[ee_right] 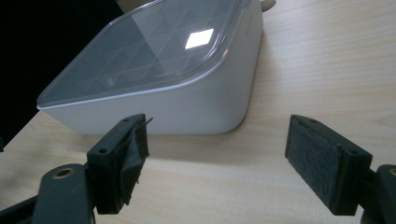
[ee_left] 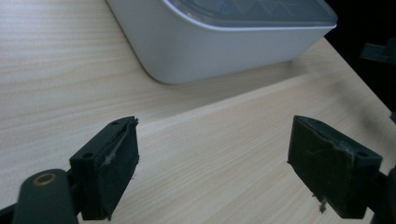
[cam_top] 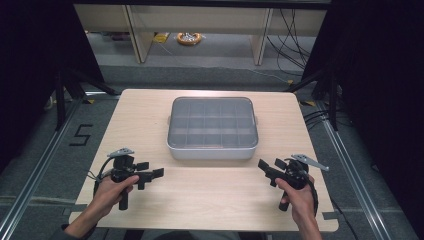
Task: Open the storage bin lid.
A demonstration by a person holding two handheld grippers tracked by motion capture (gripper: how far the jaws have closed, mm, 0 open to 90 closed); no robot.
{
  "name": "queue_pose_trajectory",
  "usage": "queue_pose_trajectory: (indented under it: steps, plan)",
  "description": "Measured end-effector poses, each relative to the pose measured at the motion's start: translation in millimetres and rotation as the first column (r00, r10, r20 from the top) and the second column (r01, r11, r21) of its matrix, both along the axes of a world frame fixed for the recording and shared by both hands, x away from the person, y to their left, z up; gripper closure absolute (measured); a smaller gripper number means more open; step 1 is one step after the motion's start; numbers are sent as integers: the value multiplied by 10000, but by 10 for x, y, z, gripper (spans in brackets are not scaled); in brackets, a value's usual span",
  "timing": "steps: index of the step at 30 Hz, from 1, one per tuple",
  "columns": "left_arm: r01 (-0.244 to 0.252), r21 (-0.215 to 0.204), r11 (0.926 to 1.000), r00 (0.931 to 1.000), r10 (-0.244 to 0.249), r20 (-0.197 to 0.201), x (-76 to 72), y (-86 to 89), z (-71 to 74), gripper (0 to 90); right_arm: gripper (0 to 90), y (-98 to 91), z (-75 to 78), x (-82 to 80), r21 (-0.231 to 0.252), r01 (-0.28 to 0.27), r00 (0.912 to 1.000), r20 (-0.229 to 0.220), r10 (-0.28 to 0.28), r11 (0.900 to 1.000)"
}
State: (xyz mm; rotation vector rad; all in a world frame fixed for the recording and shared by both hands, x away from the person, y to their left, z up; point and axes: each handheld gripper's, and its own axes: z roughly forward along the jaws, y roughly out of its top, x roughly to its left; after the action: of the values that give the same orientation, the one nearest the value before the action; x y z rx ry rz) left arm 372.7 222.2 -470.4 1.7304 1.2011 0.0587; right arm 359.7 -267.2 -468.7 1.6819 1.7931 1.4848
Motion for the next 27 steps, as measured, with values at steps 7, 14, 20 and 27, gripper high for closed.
queue_pose_trajectory:
  steps: [7, 14, 20, 27]
  plan:
    - [68, -180, 9998, 10000, -67, 49, 132, -32, 96, 167, 236, -21, 137, 172, 533, 59, 9999, -149, -51, 9986]
    - [-97, -419, 9991, 9999, 93, -88, 292, -24, 136, 194, 263, -72, 257, 446, 519, 214, 9991, 341, -232, 9984]
    - [-330, -412, 9986, 9995, 331, 23, 399, -19, 186, 201, 275, -76, 249, 564, 677, 438, 9989, 108, -447, 9967]
    - [-534, -347, 9980, 9985, 537, 92, 616, -49, 271, 204, 277, -84, 223, 716, 962, 557, 9983, -202, -540, 9938]
